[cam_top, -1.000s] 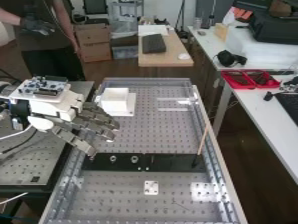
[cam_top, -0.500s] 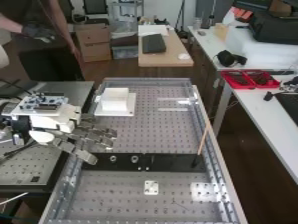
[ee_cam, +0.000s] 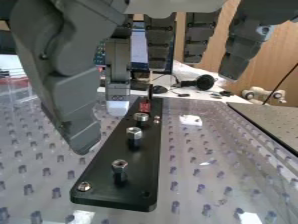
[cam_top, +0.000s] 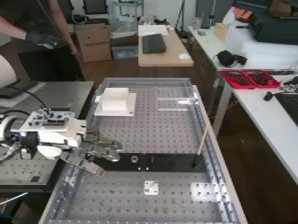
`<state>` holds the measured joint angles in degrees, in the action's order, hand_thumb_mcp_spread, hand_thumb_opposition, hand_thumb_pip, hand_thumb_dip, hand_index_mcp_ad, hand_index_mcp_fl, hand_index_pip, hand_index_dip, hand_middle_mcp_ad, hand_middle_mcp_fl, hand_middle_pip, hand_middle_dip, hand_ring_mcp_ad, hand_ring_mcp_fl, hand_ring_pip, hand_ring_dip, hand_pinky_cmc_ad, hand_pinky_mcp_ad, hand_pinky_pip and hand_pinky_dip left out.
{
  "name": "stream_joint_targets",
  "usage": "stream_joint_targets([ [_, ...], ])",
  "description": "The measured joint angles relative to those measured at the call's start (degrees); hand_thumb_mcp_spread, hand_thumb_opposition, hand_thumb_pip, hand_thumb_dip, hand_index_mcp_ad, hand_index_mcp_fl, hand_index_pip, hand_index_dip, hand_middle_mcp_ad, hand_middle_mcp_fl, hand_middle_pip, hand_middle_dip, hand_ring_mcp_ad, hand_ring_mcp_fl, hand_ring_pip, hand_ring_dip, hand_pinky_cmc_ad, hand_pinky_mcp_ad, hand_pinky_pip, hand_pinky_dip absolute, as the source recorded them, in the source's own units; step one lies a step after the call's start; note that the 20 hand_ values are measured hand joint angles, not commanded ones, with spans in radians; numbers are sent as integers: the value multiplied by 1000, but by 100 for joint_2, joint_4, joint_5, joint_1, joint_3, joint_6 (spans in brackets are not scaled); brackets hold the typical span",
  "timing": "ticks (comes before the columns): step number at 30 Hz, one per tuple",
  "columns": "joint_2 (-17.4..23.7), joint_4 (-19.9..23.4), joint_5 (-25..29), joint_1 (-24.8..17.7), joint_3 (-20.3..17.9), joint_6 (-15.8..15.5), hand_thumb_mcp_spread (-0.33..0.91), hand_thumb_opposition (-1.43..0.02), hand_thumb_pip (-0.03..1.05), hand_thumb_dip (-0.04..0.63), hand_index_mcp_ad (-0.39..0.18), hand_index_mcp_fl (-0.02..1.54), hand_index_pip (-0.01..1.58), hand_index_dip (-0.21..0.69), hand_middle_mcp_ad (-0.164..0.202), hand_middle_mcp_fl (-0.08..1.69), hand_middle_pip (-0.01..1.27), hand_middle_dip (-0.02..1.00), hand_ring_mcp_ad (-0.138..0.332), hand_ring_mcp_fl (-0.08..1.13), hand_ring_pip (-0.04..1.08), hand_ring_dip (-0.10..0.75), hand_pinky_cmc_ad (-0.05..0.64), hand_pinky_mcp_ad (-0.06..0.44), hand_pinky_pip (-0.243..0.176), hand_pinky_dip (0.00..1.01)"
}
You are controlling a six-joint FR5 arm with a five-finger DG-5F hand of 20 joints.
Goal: Grab the smaller nut and place it in the white container
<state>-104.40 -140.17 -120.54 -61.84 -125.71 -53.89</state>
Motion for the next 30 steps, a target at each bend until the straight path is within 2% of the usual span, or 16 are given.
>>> stream_joint_targets([
  [2,-53,30,-54,25,21,-27,443,-864,590,175,-161,40,1477,33,47,21,136,269,143,2,93,120,398,309,-91,284],
  [4,-103,58,-103,51,44,-47,449,-881,590,188,-164,40,1480,38,44,21,136,269,127,5,89,120,384,314,-75,283],
  [7,-164,93,-157,86,80,-65,449,-881,590,188,-173,38,1492,35,45,21,136,269,129,5,87,129,384,312,-58,253],
  [12,-275,130,-236,125,134,-98,450,-894,590,194,-185,40,1496,47,42,21,138,278,126,2,99,129,380,305,-58,251],
  [14,-307,136,-252,130,146,-100,452,-894,590,206,-182,37,1511,51,42,17,138,276,126,2,99,127,380,304,-42,243],
  [30,-442,138,-358,173,227,-130,466,-894,595,206,-187,37,1555,65,42,42,136,284,129,3,101,138,379,293,-44,232],
])
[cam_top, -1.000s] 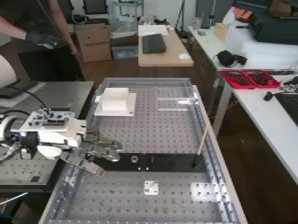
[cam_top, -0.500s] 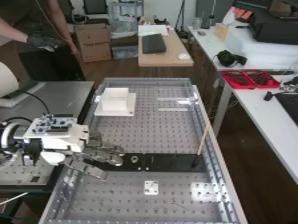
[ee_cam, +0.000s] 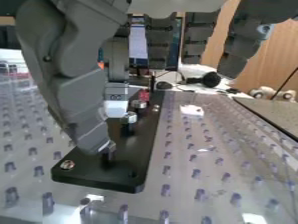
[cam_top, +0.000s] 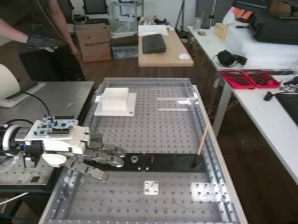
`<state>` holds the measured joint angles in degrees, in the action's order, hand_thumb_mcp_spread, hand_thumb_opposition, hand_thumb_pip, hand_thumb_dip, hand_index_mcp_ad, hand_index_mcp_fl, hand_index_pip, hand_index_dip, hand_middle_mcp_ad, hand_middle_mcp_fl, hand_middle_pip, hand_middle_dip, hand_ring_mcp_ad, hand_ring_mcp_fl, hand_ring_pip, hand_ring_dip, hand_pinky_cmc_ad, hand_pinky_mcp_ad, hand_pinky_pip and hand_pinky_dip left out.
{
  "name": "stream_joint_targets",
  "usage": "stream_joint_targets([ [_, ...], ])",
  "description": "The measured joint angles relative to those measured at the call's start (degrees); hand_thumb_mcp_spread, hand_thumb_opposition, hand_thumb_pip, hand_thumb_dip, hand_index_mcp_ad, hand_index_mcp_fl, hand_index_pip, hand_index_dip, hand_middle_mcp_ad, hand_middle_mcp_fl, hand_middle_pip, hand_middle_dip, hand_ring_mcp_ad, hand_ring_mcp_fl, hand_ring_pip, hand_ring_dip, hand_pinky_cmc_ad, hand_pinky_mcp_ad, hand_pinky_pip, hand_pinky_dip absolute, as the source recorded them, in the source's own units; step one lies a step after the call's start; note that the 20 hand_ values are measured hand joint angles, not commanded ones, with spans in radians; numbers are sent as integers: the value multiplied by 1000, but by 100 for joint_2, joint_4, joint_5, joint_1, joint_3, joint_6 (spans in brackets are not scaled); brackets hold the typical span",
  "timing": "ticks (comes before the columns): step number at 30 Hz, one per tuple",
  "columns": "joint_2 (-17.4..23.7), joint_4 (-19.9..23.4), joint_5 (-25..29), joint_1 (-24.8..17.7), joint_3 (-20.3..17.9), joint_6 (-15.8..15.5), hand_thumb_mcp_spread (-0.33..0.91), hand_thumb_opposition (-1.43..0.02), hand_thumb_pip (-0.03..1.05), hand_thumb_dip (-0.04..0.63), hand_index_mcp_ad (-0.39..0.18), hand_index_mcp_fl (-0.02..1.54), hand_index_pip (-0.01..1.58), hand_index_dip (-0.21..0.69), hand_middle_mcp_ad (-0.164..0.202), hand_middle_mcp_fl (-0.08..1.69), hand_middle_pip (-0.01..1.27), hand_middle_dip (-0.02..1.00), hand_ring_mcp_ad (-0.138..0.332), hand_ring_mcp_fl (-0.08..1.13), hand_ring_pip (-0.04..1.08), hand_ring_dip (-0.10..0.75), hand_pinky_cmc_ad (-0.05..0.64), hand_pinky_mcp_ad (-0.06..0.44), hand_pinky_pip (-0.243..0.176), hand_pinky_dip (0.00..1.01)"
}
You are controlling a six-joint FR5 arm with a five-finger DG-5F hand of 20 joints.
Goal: Grab the smaller nut and place it in the white container
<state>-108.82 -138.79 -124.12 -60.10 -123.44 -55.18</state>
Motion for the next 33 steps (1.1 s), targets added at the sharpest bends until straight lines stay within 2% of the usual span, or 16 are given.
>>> stream_joint_targets([
  [4,-33,8,-56,19,7,-43,466,-894,595,206,-188,52,1553,65,42,42,136,284,133,0,101,138,384,293,-31,236],
  [8,-63,54,-79,33,7,-40,468,-894,595,206,-188,52,1553,66,42,42,136,284,113,3,101,138,380,293,-28,236],
  [9,-74,67,-82,35,10,-38,464,-894,595,206,-185,77,1557,66,42,42,136,284,113,3,101,138,363,293,-26,236],
  [13,-103,63,-86,34,26,-42,480,-894,595,206,-187,138,1553,66,45,52,138,284,113,0,101,138,365,293,-26,223],
  [19,-120,46,-97,32,42,-44,510,-894,602,206,-236,253,1553,66,42,58,138,284,113,0,101,138,349,293,-26,223],
  [22,-125,21,-98,30,54,-53,543,-894,602,206,-244,253,1557,77,42,58,138,284,113,3,101,138,349,293,-26,223],
  [33,-147,-52,-116,41,118,-63,541,-894,602,206,-243,236,1557,77,44,58,138,284,113,3,101,138,349,293,-26,223],
])
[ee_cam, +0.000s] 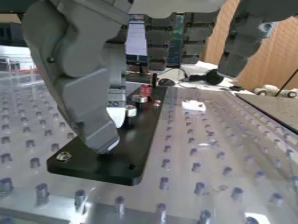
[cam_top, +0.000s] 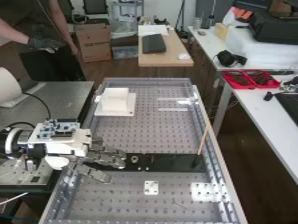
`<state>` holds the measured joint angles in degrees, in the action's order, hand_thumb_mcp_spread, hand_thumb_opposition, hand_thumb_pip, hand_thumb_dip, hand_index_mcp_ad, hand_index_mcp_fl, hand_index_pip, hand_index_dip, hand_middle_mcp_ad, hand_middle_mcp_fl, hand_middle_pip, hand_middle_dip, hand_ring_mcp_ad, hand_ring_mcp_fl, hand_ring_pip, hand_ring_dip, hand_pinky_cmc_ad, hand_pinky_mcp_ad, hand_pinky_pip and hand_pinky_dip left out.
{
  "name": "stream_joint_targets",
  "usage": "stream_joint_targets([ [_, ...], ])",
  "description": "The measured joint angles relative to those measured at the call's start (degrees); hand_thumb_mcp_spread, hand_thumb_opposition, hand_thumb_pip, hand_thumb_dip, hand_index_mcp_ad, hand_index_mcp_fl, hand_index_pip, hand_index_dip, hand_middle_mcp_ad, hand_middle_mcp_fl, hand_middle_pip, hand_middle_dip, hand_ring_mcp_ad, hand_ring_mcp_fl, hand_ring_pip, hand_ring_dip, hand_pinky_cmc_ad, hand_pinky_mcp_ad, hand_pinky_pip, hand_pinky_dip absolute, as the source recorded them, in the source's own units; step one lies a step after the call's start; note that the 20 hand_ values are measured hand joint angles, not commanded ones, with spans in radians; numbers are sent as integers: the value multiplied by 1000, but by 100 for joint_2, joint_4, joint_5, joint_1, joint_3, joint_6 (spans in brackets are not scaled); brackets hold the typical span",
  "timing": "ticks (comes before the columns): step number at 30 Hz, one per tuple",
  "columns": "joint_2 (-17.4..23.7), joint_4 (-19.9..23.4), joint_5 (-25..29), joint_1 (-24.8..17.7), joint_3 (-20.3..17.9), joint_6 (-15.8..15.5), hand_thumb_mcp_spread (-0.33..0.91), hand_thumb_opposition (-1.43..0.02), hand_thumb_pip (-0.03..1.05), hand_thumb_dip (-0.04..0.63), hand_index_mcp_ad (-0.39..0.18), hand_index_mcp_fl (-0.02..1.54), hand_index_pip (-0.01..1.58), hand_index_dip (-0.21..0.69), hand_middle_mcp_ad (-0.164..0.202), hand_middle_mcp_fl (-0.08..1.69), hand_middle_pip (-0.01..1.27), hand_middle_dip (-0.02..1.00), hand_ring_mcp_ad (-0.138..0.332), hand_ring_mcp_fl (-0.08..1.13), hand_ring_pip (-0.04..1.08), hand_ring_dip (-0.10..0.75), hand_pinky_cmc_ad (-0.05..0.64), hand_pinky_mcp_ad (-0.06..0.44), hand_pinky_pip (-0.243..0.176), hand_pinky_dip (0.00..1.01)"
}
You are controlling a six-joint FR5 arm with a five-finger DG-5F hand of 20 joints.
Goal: Grab the smaller nut and place it in the white container
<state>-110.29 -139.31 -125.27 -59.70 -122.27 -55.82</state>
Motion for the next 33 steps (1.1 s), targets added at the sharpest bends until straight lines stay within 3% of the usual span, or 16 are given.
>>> stream_joint_targets([
  [12,-16,-37,-39,11,26,15,501,-894,602,206,-246,152,1552,63,44,54,138,284,113,0,101,138,353,293,-26,223],
  [33,-117,-135,-92,28,109,-69,487,-897,613,206,-241,168,1546,45,44,54,138,286,113,0,101,138,349,293,-26,223],
])
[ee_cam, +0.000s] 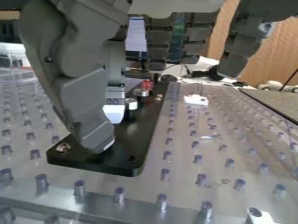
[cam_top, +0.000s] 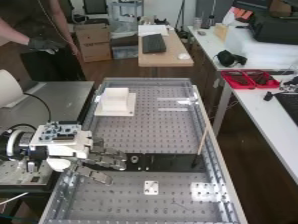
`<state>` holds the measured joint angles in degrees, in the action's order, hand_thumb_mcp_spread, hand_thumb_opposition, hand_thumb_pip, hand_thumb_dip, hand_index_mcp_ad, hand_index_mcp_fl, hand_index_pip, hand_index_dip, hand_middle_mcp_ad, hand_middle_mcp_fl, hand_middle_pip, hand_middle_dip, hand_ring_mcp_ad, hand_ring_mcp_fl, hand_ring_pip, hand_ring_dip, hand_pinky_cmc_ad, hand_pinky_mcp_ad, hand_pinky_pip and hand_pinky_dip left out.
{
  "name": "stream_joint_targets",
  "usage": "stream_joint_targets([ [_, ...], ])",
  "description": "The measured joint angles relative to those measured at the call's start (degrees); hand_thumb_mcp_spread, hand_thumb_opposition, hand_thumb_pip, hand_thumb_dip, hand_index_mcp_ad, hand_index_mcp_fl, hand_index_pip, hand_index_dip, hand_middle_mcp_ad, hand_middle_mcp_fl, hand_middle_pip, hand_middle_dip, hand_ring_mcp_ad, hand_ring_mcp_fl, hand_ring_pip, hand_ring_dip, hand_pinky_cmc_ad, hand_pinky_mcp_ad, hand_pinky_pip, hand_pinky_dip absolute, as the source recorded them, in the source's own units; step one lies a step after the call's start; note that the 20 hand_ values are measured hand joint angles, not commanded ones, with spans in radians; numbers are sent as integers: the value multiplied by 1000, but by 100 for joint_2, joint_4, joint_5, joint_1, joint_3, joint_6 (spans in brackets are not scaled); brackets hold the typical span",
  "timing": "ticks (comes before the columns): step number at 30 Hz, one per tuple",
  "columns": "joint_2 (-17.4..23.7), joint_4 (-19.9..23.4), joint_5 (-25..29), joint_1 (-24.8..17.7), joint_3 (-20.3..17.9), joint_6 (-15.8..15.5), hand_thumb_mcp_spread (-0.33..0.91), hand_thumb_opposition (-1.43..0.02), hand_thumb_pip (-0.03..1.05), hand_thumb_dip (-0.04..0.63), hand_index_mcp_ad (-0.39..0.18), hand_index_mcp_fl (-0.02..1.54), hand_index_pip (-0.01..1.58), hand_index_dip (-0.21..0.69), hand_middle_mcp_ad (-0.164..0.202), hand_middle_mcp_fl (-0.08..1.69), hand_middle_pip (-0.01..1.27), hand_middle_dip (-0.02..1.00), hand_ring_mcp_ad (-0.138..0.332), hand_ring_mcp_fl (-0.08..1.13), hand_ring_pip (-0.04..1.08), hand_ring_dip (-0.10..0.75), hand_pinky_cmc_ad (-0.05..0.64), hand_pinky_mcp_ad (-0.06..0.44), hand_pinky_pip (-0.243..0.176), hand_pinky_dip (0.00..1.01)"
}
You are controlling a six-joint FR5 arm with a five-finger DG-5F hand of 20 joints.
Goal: Grab the smaller nut and place it in the white container
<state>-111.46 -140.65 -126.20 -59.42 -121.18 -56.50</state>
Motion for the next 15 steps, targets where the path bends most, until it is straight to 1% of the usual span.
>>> stream_joint_targets([
  [2,-7,-25,-7,1,14,-18,487,-897,613,206,-241,171,1550,45,44,58,138,283,113,0,101,138,353,293,-26,223],
  [6,-20,-63,-17,2,39,-54,485,-897,616,206,-241,236,1546,45,44,58,138,283,113,0,101,138,353,293,-26,223],
  [11,-47,-106,-32,0,77,-94,510,-894,616,206,-241,232,1546,45,44,58,138,286,113,0,101,138,353,293,-26,223],
  [12,-51,-102,-31,-1,80,-86,510,-894,613,206,-241,246,1546,33,44,58,138,286,113,0,101,138,353,293,-26,223],
  [15,-61,-101,-31,-5,92,-78,504,-897,613,206,-244,257,1546,37,40,54,138,286,113,0,101,138,353,293,-26,223],
])
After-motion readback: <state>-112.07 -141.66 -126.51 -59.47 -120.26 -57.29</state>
